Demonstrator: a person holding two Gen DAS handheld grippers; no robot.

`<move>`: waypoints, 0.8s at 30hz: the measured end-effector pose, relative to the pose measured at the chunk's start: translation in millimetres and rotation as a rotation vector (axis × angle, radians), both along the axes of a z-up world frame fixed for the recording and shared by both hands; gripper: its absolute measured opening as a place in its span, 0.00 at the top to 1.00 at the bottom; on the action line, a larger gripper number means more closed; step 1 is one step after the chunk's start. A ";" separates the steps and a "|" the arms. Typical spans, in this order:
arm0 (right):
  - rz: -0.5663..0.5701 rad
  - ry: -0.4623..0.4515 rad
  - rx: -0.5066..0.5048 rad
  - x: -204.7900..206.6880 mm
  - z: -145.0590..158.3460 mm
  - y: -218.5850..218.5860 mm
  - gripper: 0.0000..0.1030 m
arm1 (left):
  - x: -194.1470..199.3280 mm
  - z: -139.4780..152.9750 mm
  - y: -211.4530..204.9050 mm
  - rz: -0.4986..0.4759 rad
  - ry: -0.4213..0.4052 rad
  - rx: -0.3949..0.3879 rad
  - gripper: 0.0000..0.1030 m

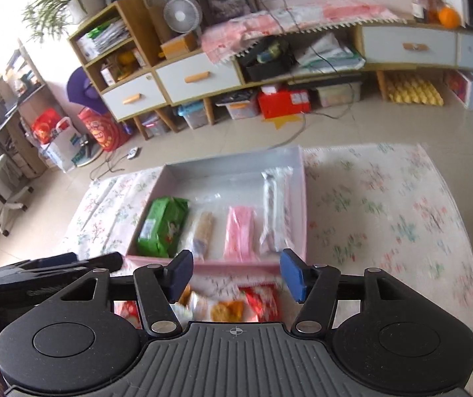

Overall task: Organize snacks
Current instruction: 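Move both tools back over the snack pile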

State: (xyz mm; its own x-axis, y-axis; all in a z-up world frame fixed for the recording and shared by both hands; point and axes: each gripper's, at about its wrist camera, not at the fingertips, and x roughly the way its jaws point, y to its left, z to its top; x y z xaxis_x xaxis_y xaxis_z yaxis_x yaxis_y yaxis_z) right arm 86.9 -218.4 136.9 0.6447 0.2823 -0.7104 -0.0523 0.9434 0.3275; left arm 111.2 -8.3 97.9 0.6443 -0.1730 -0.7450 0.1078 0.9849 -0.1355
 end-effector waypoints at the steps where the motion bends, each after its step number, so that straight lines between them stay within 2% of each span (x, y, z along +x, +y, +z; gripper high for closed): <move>1: 0.002 -0.001 0.002 -6.0 0.0 0.3 0.43 | -5.2 -0.4 0.6 0.003 0.010 -0.015 0.07; 5: 0.022 -0.012 0.033 -36.0 0.4 0.2 0.43 | -27.0 -4.6 -2.8 -0.010 0.021 -0.039 0.07; 11: 0.055 0.002 0.002 -74.1 -16.4 8.8 0.43 | -56.8 -28.4 -17.1 -0.032 0.075 -0.005 0.06; 15: 0.086 0.056 -0.018 -87.5 -35.0 14.9 0.43 | -63.6 -38.8 -22.9 -0.042 0.096 0.030 0.07; 18: 0.091 0.058 -0.045 -96.6 -41.6 16.0 0.43 | -68.4 -42.1 -28.5 -0.067 0.086 0.056 0.06; 20: 0.082 0.059 -0.055 -98.2 -43.6 15.1 0.35 | -68.8 -45.1 -32.5 -0.091 0.095 0.071 0.06; 24: 0.066 0.066 -0.054 -98.1 -45.3 12.1 0.34 | -71.4 -48.8 -33.3 -0.089 0.094 0.075 0.06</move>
